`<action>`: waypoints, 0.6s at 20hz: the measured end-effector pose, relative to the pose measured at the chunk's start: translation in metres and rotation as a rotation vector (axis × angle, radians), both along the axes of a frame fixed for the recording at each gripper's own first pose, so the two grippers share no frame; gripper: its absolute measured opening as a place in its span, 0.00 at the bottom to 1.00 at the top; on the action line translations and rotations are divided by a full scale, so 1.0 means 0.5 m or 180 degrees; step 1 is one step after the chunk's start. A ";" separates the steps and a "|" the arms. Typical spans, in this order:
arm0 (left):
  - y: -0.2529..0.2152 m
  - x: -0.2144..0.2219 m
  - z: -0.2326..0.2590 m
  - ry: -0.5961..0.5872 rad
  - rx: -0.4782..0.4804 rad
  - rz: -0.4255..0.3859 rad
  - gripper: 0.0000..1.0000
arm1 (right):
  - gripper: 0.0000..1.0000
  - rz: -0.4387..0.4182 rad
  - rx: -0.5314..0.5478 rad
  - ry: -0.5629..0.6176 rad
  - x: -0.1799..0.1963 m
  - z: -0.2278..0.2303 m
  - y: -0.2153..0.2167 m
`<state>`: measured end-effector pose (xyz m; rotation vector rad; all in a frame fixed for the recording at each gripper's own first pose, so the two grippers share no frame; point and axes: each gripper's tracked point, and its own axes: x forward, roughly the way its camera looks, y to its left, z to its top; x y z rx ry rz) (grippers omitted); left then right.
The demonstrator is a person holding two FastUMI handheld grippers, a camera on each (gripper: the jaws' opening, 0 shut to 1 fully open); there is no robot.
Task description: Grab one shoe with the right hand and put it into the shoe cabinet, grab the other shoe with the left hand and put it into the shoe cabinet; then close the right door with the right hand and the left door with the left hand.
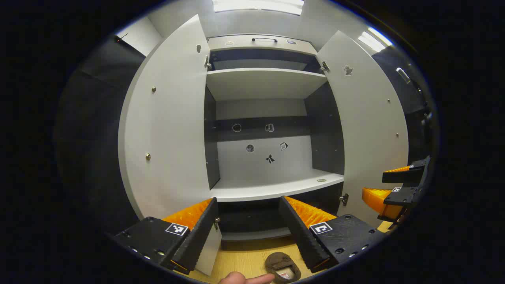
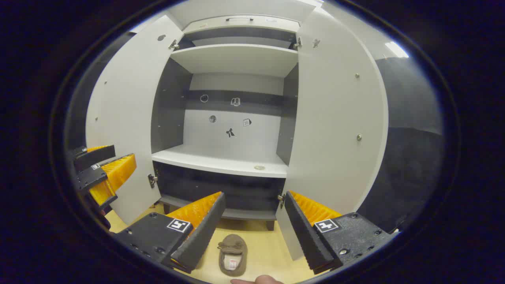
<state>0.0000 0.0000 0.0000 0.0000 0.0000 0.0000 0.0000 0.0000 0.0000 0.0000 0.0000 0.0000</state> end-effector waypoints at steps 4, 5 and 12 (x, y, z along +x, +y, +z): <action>0.002 -0.004 -0.001 -0.0094 0.0077 0.0050 0.96 | 1.00 0.0031 -0.0088 -0.0022 -0.006 -0.022 -0.008; 0.002 -0.005 -0.005 -0.0068 0.0099 0.0089 0.96 | 1.00 0.0026 -0.0094 0.0028 -0.005 -0.027 -0.014; -0.025 0.003 -0.003 -0.0028 0.0145 0.0047 0.96 | 0.99 -0.0004 0.0167 0.0060 0.013 -0.026 -0.052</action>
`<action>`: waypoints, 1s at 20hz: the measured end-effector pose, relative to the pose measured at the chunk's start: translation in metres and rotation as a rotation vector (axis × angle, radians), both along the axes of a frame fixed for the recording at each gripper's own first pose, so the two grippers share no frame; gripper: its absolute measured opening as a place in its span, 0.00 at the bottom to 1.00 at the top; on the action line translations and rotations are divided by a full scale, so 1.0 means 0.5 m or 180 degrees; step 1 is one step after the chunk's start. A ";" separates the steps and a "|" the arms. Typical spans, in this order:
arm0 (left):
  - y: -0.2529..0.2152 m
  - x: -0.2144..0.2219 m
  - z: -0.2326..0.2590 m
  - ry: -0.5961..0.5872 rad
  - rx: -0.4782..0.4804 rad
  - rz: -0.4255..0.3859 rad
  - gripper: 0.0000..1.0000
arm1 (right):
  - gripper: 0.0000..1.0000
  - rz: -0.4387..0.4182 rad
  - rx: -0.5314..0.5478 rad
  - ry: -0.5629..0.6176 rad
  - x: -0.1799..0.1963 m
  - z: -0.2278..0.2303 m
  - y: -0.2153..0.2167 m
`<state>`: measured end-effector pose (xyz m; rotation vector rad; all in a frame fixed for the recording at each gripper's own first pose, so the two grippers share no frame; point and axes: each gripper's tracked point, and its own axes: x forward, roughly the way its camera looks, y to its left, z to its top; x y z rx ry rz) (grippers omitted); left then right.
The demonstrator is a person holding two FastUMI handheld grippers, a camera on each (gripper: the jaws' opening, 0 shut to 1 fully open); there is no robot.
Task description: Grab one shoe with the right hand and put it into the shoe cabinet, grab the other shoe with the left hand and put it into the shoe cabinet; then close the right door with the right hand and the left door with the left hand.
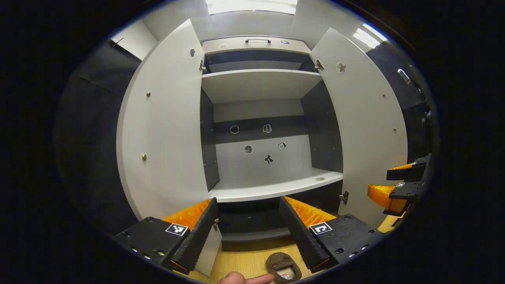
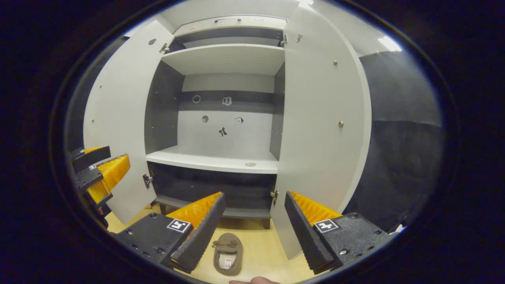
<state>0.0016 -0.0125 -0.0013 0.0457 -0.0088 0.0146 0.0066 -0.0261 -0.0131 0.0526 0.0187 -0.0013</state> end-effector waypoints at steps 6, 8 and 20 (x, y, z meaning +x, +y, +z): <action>0.003 0.009 -0.002 0.0004 -0.0043 0.0018 0.96 | 0.99 0.0275 -0.0131 0.0173 0.014 -0.038 0.049; 0.007 0.010 -0.007 0.0028 -0.0016 0.0006 0.96 | 0.99 0.0413 -0.0174 0.0282 0.012 -0.071 0.077; 0.093 -0.071 -0.092 0.0482 0.0216 0.0305 0.96 | 0.96 0.1372 -0.0367 0.1885 -0.005 -0.514 0.217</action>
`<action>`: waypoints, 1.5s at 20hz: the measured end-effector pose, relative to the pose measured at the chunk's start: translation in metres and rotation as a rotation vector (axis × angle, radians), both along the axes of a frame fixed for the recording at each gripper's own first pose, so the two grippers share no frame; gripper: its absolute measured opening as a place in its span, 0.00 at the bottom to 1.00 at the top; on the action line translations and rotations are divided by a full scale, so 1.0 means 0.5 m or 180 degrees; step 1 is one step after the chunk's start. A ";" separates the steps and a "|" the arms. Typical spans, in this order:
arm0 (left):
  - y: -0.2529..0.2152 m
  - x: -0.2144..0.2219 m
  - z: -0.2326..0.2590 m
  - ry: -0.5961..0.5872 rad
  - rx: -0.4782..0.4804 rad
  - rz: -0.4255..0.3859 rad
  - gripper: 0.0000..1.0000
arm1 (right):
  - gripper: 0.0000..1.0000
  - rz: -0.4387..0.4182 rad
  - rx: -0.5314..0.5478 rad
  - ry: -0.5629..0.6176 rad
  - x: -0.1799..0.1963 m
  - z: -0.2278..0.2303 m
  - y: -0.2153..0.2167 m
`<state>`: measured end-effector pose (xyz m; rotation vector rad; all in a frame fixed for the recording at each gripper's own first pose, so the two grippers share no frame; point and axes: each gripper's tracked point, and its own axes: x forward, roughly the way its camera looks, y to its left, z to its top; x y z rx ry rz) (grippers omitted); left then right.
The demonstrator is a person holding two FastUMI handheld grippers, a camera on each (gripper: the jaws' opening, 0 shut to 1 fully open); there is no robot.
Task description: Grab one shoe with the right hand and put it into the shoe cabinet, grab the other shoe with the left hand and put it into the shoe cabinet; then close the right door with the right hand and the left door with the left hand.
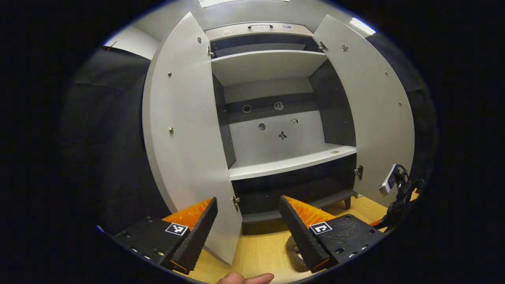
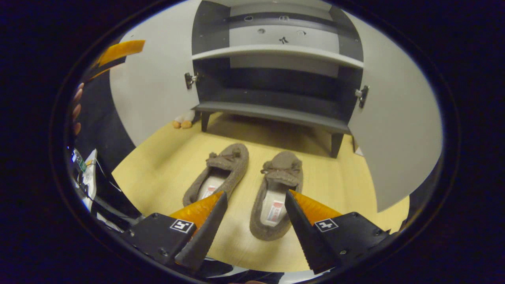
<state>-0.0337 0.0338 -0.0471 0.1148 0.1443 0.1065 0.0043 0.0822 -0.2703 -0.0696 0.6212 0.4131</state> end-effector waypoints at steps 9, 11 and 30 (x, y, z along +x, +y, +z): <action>-0.006 -0.003 -0.015 0.0046 -0.0064 0.0009 0.96 | 0.39 0.0120 -0.0428 0.0389 0.042 -0.097 -0.001; -0.016 -0.005 -0.016 0.0037 -0.0052 -0.0033 0.96 | 0.28 0.0076 -0.0489 0.0364 0.045 -0.075 -0.011; -0.081 -0.008 -0.099 0.0212 -0.0175 -0.0361 0.96 | 0.04 -0.0372 0.0015 -0.0709 0.080 0.429 -0.140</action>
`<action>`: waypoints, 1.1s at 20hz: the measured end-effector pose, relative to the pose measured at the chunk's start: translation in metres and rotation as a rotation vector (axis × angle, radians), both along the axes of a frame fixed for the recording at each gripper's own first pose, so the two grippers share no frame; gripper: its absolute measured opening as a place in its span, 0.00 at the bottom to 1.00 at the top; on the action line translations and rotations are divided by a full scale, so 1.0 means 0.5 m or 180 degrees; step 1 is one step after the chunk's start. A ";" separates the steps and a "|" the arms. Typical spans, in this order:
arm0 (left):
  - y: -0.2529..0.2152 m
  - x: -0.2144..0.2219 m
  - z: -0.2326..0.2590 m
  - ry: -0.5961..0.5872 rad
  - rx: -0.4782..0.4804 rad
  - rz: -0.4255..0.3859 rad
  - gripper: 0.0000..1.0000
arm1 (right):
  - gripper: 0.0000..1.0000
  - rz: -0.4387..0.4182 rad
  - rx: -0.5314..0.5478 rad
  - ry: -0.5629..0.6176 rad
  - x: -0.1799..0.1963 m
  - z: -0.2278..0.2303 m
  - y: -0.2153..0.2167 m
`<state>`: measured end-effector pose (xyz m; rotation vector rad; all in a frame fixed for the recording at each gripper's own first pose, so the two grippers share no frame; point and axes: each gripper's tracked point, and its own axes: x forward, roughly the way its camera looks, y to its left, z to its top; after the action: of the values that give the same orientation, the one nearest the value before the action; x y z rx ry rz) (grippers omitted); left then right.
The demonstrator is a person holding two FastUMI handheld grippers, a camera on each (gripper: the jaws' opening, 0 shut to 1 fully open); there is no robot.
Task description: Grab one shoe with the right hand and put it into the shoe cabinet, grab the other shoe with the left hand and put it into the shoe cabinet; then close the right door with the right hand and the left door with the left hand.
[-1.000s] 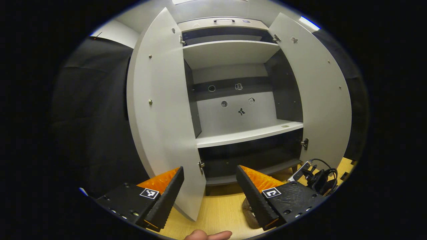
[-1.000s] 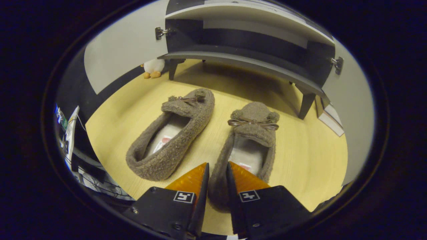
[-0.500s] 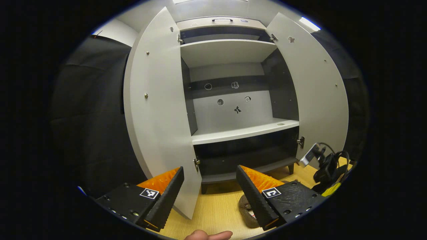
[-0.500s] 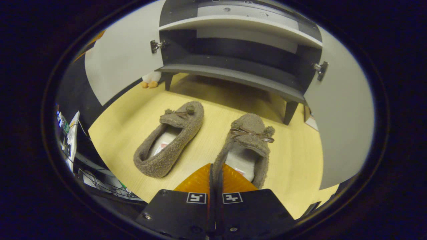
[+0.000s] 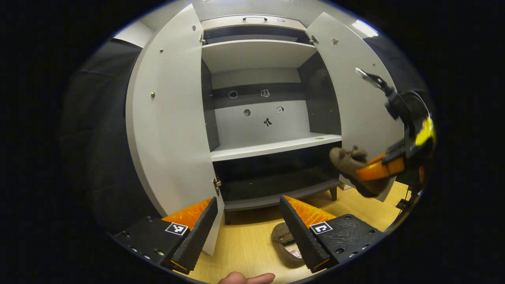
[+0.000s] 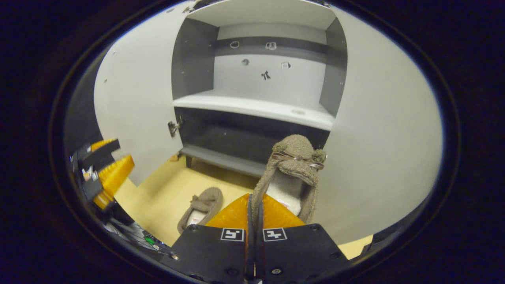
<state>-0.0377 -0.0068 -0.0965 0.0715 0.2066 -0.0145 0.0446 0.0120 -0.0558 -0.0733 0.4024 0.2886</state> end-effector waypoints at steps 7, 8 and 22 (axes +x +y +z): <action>0.023 -0.022 -0.031 0.0100 0.0018 0.0076 0.96 | 0.04 0.0062 0.0071 -0.0384 0.183 0.239 0.053; 0.032 -0.027 -0.038 0.0122 0.0006 0.0108 0.96 | 0.04 0.0067 0.0054 -0.0403 0.219 0.254 0.064; 0.093 -0.046 -0.093 0.0352 0.0077 0.0348 0.96 | 0.39 -0.0191 -0.0260 -0.0462 0.452 0.292 0.075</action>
<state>-0.0608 0.0400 -0.1431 0.0836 0.3212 0.0933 0.2705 0.0494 0.0901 -0.1610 0.2718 0.2063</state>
